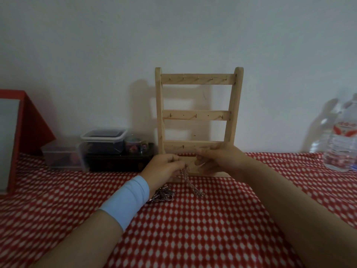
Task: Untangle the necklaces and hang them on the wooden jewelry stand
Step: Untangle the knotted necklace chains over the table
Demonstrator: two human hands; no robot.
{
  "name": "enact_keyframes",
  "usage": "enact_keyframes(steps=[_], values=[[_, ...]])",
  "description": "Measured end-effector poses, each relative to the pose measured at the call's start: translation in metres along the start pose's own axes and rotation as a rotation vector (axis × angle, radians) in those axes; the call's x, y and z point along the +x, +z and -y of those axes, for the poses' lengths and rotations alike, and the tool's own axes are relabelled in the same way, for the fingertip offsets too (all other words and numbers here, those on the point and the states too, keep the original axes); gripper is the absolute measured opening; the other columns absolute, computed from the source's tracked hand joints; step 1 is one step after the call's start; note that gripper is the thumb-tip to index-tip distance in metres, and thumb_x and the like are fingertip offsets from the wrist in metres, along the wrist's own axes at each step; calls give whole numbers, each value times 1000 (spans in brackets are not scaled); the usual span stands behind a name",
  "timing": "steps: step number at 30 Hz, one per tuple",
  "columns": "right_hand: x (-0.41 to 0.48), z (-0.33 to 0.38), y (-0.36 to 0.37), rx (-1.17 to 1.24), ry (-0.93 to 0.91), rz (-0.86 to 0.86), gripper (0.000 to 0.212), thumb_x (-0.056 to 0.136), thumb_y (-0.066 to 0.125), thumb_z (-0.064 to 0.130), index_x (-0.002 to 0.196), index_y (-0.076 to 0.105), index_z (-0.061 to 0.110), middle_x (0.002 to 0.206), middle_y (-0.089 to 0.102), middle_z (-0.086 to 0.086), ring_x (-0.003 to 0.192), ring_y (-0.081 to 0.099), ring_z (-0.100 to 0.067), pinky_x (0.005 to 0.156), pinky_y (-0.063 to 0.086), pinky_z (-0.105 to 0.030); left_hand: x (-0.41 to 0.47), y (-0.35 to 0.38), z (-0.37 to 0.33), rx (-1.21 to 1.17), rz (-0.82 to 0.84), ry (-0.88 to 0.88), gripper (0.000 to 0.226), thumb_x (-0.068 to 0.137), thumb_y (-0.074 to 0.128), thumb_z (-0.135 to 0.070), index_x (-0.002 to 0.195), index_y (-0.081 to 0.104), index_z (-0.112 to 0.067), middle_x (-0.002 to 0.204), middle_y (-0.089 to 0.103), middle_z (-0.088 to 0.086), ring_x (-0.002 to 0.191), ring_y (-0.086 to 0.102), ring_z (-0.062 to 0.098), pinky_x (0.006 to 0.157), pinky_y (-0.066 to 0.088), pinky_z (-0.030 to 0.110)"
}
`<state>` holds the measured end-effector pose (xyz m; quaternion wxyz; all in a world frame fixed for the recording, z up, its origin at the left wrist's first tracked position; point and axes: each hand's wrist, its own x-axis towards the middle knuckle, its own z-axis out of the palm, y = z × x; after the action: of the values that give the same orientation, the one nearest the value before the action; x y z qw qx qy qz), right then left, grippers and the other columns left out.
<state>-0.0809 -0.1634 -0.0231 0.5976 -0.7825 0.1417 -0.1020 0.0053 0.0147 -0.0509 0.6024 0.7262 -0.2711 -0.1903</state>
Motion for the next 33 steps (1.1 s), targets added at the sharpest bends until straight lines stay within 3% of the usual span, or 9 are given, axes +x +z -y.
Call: enact_keyframes(steps=[3, 5, 8, 12, 16, 19, 23, 28, 33], values=[[2, 1, 2, 203, 33, 23, 35, 105, 51, 30, 101, 71, 0, 94, 78, -13, 85, 75, -28, 85, 61, -43, 1, -5, -3, -312, 25, -59, 17, 98, 52, -19, 87, 61, -10, 63, 48, -3, 55, 47, 10, 66, 51, 30], [4, 2, 2, 377, 56, 62, 41, 107, 45, 30, 85, 67, 4, 93, 76, -17, 90, 75, -31, 91, 57, -48, 1, -8, -7, -476, 93, -117, 24, 101, 44, -23, 81, 54, -13, 59, 44, -4, 52, 40, 11, 64, 45, 28], [7, 0, 3, 481, 55, 104, 42, 106, 46, 31, 75, 63, 7, 87, 73, -16, 86, 73, -32, 93, 55, -52, -1, -10, -13, -322, 183, -103, 15, 97, 53, -22, 90, 60, -11, 57, 45, -7, 49, 39, 8, 73, 49, 33], [3, 3, 7, 393, 29, 153, 28, 105, 49, 22, 103, 69, 1, 96, 72, -15, 92, 72, -30, 98, 53, -51, 1, -9, -12, 72, 44, -14, 6, 90, 66, -13, 95, 68, -12, 77, 63, -4, 61, 59, 4, 76, 59, 31], [-1, 7, 6, 292, -50, 152, 17, 101, 54, 4, 87, 59, 11, 101, 72, -14, 101, 72, -32, 100, 51, -53, 0, -8, -6, 166, -144, 204, 11, 91, 65, -19, 86, 74, -15, 70, 68, -7, 65, 63, 10, 73, 58, 33], [-2, 8, 6, 208, -93, 179, 8, 104, 53, 10, 98, 58, 9, 96, 73, -11, 96, 74, -30, 98, 53, -51, -2, -8, -10, 151, -215, 340, 11, 89, 66, -19, 81, 74, -20, 67, 68, -5, 59, 60, 10, 60, 56, 28], [-6, 12, 9, 12, -156, 181, 18, 104, 54, 17, 105, 69, 7, 89, 77, -7, 87, 76, -25, 96, 57, -50, -4, -7, -16, 103, -222, 406, 6, 87, 69, -17, 84, 73, -20, 63, 67, -11, 55, 58, 5, 54, 53, 23], [-11, 21, 14, -97, -196, 247, 27, 104, 52, 15, 100, 73, -1, 95, 76, -19, 86, 74, -29, 94, 58, -48, -6, -6, -22, 93, -191, 407, 4, 83, 73, -15, 85, 72, -18, 65, 66, -7, 53, 56, 2, 49, 46, 19], [-13, 22, 13, -143, -234, 301, 31, 99, 62, 27, 104, 73, -1, 96, 74, -20, 87, 70, -28, 93, 59, -44, -7, -8, -29, -28, -106, 284, 13, 88, 67, -13, 91, 55, -15, 71, 61, 5, 48, 47, 12, 42, 40, 24]])
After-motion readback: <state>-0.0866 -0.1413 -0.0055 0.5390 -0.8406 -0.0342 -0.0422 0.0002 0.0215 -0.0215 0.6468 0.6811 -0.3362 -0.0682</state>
